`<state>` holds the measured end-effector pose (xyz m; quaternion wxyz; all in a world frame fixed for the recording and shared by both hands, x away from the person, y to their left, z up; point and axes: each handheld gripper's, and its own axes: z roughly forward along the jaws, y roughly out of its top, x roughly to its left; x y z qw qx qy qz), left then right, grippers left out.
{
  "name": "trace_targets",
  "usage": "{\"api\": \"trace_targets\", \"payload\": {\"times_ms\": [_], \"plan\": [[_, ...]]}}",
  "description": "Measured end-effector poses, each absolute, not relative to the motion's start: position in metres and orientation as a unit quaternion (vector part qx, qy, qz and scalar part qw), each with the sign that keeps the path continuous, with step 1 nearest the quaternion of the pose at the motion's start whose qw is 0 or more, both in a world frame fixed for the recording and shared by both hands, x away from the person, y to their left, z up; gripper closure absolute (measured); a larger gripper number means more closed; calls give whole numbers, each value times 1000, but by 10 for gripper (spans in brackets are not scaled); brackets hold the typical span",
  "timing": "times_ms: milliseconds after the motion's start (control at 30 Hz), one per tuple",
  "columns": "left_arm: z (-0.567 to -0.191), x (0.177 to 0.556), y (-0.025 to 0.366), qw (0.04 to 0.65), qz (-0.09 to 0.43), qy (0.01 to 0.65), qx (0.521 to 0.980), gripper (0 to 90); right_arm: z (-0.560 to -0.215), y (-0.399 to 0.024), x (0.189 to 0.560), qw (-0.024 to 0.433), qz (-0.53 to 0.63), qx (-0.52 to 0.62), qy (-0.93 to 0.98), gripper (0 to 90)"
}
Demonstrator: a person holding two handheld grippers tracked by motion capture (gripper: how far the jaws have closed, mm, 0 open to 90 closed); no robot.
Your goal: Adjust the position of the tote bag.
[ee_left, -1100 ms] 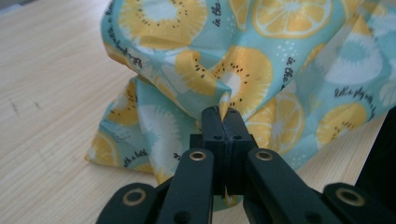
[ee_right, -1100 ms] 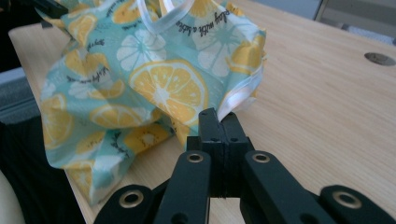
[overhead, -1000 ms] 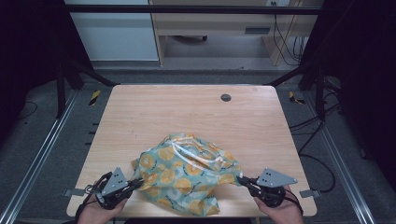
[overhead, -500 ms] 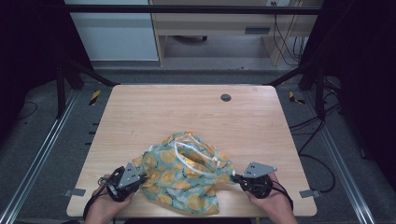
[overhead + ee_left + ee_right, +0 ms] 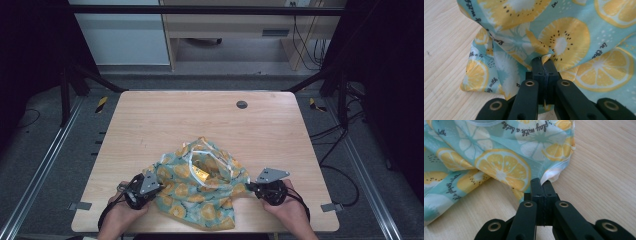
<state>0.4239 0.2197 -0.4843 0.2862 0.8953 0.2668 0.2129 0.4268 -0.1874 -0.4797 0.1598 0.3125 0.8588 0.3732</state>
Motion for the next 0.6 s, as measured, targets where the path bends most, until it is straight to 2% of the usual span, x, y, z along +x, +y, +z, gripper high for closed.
{"api": "trace_targets", "payload": {"times_ms": [600], "plan": [[-489,438,216,296,217,286,885,900,-479,-189,446,169,378,334,847,900]]}}
